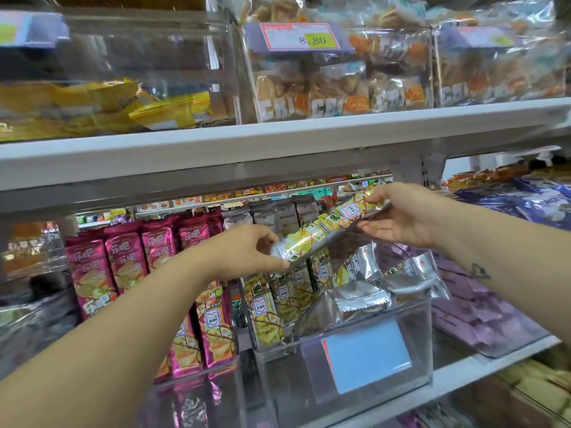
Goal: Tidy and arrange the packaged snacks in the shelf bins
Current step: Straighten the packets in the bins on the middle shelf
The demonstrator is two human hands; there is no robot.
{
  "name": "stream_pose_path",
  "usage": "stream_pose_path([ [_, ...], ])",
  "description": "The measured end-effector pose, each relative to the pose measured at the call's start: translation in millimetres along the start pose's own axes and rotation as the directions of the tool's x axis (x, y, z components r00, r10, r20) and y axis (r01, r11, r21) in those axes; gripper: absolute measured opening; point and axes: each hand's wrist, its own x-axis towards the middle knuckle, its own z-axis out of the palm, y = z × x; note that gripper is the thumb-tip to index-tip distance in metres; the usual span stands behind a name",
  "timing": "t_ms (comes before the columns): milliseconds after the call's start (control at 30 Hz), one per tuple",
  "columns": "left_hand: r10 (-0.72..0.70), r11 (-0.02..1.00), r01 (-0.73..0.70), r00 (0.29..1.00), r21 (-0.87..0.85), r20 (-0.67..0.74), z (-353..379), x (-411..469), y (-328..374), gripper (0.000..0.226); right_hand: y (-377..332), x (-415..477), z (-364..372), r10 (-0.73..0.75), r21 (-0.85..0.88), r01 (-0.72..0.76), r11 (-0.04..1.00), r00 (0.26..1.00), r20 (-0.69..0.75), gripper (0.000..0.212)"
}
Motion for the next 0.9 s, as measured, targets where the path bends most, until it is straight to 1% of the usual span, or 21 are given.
stream_pose_path([
  [100,-0.033,0.999,0.034,0.999,-0.036,0.034,0.1,-0.1,-0.2,0.046,-0.8,-1.9,-0.9,-0.002,0.012,0.002,1.000,1.000,-0.010,0.005],
  [133,-0.025,0.997,0.027,0.999,-0.075,0.029,0.3,-0.5,-1.0,0.045,-1.1,-2.8,-1.3,-0.004,0.004,0.004,1.000,1.000,-0.013,0.004],
  [200,-0.009,0.978,0.009,1.000,-0.207,0.002,0.2,-2.5,-3.1,0.040,-1.2,-2.6,-3.1,-0.017,-0.016,0.016,1.000,0.999,-0.027,0.006],
  [300,-0.039,0.905,-0.009,0.994,-0.426,-0.104,-3.1,-5.4,-9.5,0.033,-1.6,-1.0,-6.4,-0.069,-0.057,0.065,0.996,0.995,-0.068,0.017],
  [367,-0.106,0.803,-0.009,0.982,-0.596,-0.159,-5.8,-5.6,-15.0,0.033,0.3,-0.7,-7.2,-0.107,-0.187,0.096,0.978,0.993,-0.051,0.022],
  [400,-0.143,0.747,-0.011,0.974,-0.665,-0.176,-6.6,-5.4,-17.5,0.034,1.5,-0.9,-7.0,-0.132,-0.302,0.115,0.946,0.991,-0.036,0.029],
  [433,-0.174,0.707,-0.018,0.964,-0.707,-0.199,-7.3,-5.1,-19.4,0.033,2.8,-0.4,-6.9,-0.173,-0.442,0.145,0.885,0.985,-0.022,0.034],
  [467,-0.199,0.679,-0.037,0.952,-0.734,-0.232,-7.8,-4.9,-20.8,0.032,3.3,-1.2,-5.5,-0.224,-0.576,0.187,0.796,0.974,0.006,0.036],
  [500,-0.218,0.651,-0.062,0.939,-0.757,-0.265,-8.2,-4.3,-21.5,0.031,2.9,-1.8,-3.5,-0.275,-0.675,0.238,0.699,0.960,0.053,0.036],
  [567,-0.252,0.569,-0.129,0.913,-0.812,-0.321,-10.2,-3.3,-20.9,0.031,0.1,-3.3,1.7,-0.340,-0.761,0.331,0.557,0.928,0.155,0.035],
  [633,-0.281,0.484,-0.219,0.878,-0.847,-0.387,-12.8,-1.7,-21.0,0.031,-2.9,-2.4,7.6,-0.380,-0.791,0.413,0.451,0.891,0.249,0.032],
  [700,-0.302,0.425,-0.295,0.845,-0.856,-0.442,-15.5,-0.5,-21.9,0.032,-2.3,-1.3,15.8,-0.351,-0.800,0.489,0.347,0.859,0.372,0.020],
  [767,-0.281,0.391,-0.331,0.846,-0.859,-0.454,-15.5,0.2,-21.8,0.025,1.5,1.3,23.8,-0.259,-0.783,0.547,0.295,0.835,0.486,0.010],
  [833,-0.248,0.398,-0.308,0.871,-0.864,-0.424,-12.1,-1.3,-18.5,0.018,3.9,5.1,28.3,-0.155,-0.753,0.581,0.310,0.812,0.563,0.012],
  [867,-0.236,0.440,-0.285,0.878,-0.851,-0.416,-10.2,-1.2,-17.8,0.017,4.0,6.4,29.0,-0.112,-0.741,0.585,0.329,0.803,0.585,0.015],
  [900,-0.225,0.513,-0.262,0.878,-0.818,-0.423,-8.3,-0.3,-17.2,0.017,3.7,8.0,28.6,-0.080,-0.734,0.586,0.342,0.797,0.599,0.018],
])
